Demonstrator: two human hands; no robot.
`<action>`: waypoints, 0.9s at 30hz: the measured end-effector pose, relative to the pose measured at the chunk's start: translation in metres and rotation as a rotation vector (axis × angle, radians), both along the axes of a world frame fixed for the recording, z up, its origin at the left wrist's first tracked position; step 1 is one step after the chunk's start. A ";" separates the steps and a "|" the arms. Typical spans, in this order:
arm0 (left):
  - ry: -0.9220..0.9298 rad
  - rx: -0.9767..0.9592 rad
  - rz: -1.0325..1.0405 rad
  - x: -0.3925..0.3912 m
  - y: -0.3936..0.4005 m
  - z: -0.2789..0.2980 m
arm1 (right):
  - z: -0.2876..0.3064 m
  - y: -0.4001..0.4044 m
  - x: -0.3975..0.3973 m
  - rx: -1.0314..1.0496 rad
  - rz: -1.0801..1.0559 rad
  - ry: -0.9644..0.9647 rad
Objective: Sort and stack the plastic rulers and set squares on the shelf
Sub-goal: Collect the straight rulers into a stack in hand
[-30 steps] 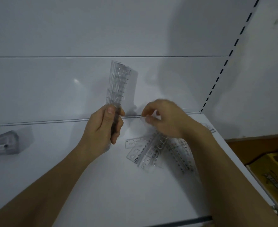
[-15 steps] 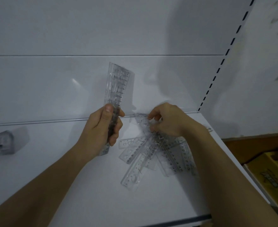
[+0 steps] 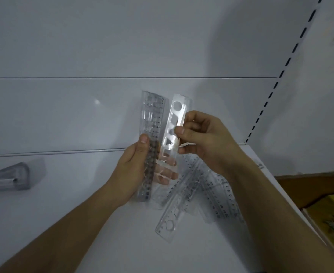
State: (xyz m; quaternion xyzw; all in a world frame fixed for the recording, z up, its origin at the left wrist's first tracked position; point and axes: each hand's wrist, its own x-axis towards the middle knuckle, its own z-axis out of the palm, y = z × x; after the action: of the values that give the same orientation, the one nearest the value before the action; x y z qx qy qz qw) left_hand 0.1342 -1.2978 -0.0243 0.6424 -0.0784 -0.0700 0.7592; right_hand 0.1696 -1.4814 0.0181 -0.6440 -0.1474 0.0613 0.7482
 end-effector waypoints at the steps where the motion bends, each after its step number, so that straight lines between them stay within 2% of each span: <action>1: -0.004 0.027 -0.017 -0.002 -0.001 0.001 | -0.003 0.005 -0.001 -0.058 -0.048 -0.039; 5: 0.012 0.033 0.033 -0.002 0.001 -0.001 | -0.019 0.017 0.004 -0.512 -0.326 -0.300; 7: 0.000 -0.003 0.065 0.002 0.005 -0.002 | -0.016 0.006 0.008 -0.636 -0.294 -0.361; 8: -0.019 -0.025 0.078 0.004 0.007 -0.002 | -0.012 -0.004 0.009 -0.733 -0.184 -0.393; 10: -0.066 -0.057 0.106 0.007 0.012 -0.001 | -0.004 -0.020 0.007 -1.033 0.169 -0.415; 12: -0.096 -0.074 0.133 0.007 0.015 0.001 | -0.003 -0.024 0.001 -1.253 0.461 -0.310; 13: -0.107 -0.074 0.144 0.008 0.016 0.002 | -0.004 -0.022 -0.002 -1.297 0.508 -0.274; 17: -0.141 -0.041 0.185 0.010 0.019 0.001 | -0.013 -0.013 0.000 -1.310 0.385 -0.289; 20: -0.138 -0.035 0.193 0.011 0.019 0.000 | -0.013 -0.014 0.000 -1.279 0.372 -0.309; 27: -0.091 -0.112 0.205 0.012 0.021 0.001 | 0.002 -0.027 0.002 -0.807 0.285 -0.380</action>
State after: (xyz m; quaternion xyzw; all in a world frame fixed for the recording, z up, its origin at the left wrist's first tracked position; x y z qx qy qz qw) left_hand 0.1466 -1.2768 -0.0229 0.6063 -0.0504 0.0418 0.7925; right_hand 0.1712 -1.5087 0.0206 -0.8567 -0.3333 0.0968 0.3816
